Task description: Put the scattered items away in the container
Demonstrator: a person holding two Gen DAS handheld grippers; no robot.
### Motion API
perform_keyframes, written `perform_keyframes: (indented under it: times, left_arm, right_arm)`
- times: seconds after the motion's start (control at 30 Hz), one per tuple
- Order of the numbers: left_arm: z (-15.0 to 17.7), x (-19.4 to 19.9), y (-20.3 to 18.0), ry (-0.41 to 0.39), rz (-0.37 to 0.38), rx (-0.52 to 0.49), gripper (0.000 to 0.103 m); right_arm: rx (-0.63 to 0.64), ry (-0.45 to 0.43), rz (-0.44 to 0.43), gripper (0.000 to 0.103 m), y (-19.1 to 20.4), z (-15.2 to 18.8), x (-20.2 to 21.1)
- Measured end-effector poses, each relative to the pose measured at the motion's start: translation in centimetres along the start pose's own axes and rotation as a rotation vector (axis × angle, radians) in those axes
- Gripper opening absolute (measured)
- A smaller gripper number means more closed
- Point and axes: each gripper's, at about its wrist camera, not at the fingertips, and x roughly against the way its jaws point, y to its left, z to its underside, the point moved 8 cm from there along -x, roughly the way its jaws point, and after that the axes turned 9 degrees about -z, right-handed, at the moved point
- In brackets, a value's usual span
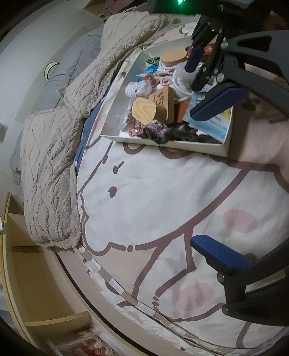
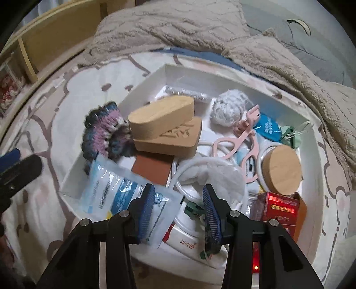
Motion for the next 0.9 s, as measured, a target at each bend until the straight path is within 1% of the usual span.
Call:
perform_keyframes:
  times: [0.17, 0.37, 0.6, 0.8, 0.83, 0.9]
  left_arm:
    - [-0.5, 1.4, -0.9, -0.033, 0.022, -0.022, 0.103]
    - [-1.1, 3.5, -2.0, -0.076, 0.043, -0.044, 0.103]
    - [-1.9, 6.5, -3.0, -0.135, 0.061, -0.070, 0.103]
    - [-2.9, 10.1, -4.0, -0.220, 0.066, -0.106, 0.103]
    - [-3.1, 10.6, -4.1, -0.232, 0.069, -0.109, 0.103]
    - [-3.3, 11.8, -4.4, -0.260, 0.072, -0.116, 0.103]
  right_arm:
    - [-0.004, -0.095, -0.010, 0.046, -0.1, -1.0, 3.8]
    - [-0.024, -0.176, -0.020, 0.046, -0.6, -1.6, 8.1]
    - [-0.057, -0.237, 0.001, 0.046, -1.9, -1.5, 12.0]
    - [-0.082, -0.283, 0.014, 0.046, -2.7, -1.0, 15.5]
    - [-0.086, -0.291, 0.017, 0.047, -2.8, -0.9, 16.1]
    - [-0.094, -0.312, 0.025, 0.057, -3.1, -0.7, 17.4]
